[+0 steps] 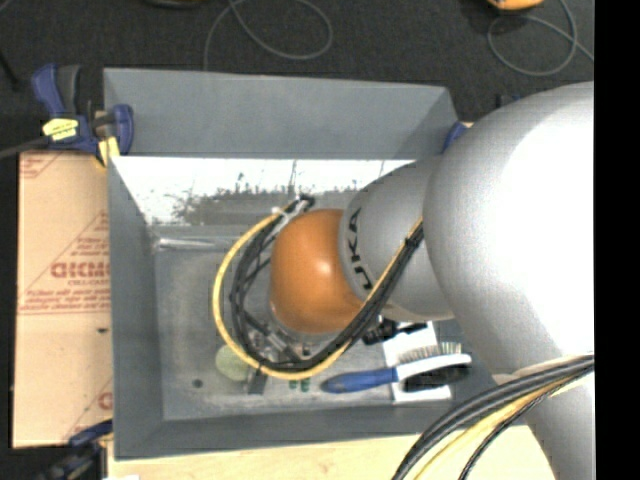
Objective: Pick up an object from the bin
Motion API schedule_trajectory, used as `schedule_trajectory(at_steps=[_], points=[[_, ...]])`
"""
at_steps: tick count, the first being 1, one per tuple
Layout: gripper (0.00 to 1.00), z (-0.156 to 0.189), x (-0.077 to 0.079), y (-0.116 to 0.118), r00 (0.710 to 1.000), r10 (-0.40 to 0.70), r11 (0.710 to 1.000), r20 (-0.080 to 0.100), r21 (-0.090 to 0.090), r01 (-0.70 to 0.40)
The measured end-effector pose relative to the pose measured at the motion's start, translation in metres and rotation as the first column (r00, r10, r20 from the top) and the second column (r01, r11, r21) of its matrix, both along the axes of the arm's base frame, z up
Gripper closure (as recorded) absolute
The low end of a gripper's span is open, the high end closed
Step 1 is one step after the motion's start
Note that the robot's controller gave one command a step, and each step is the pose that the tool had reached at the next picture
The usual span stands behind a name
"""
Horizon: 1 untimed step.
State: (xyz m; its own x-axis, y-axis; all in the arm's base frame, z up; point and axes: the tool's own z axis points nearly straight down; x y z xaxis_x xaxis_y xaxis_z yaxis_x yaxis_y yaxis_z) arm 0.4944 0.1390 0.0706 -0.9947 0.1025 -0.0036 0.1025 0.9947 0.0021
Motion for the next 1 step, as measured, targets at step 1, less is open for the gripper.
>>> schedule_trajectory(at_steps=[1], points=[[1.0, 0.0, 0.0, 0.0, 1.0, -0.001, 1.0, 0.0, 0.0, 0.001]])
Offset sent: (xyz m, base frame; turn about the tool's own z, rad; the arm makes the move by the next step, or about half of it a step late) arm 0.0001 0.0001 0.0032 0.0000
